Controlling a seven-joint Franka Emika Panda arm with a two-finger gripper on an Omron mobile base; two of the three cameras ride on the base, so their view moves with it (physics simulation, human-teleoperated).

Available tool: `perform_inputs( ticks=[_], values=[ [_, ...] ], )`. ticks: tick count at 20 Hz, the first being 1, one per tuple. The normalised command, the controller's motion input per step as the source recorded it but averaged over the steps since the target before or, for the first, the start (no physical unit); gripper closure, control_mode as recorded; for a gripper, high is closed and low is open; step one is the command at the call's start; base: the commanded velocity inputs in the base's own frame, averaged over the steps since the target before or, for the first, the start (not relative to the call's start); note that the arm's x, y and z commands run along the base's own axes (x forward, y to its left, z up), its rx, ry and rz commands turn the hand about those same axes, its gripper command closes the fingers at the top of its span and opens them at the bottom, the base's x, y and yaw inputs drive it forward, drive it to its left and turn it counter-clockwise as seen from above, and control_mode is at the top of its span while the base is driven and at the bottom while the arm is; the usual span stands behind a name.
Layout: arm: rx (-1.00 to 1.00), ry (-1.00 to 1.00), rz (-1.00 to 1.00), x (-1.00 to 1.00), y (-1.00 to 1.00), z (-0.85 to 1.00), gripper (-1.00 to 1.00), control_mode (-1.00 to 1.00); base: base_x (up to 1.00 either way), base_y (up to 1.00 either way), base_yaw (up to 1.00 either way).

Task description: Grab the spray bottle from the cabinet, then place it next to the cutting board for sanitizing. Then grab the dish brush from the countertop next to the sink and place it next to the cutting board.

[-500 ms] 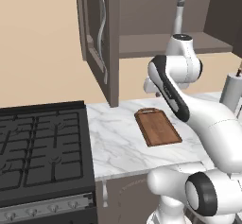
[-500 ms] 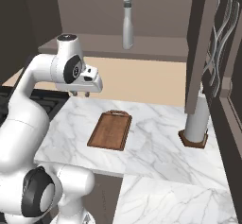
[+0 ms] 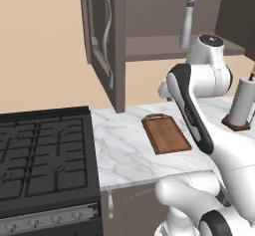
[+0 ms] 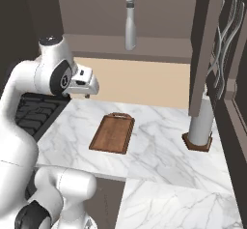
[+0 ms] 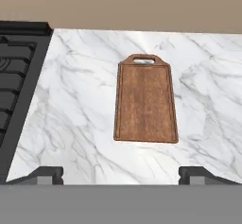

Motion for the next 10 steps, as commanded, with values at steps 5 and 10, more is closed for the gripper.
perform_inputs(
  ticks=[5, 10],
  values=[
    [0.00, -0.56, -0.01, -0.92, -0.12, 0.81, -1.00, -1.00, 0.00, 0.00, 0.00],
    [0.00, -0.56, -0.03, -0.85, -0.23, 1.00, -1.00, -1.00, 0.00, 0.00, 0.00]
  ],
)
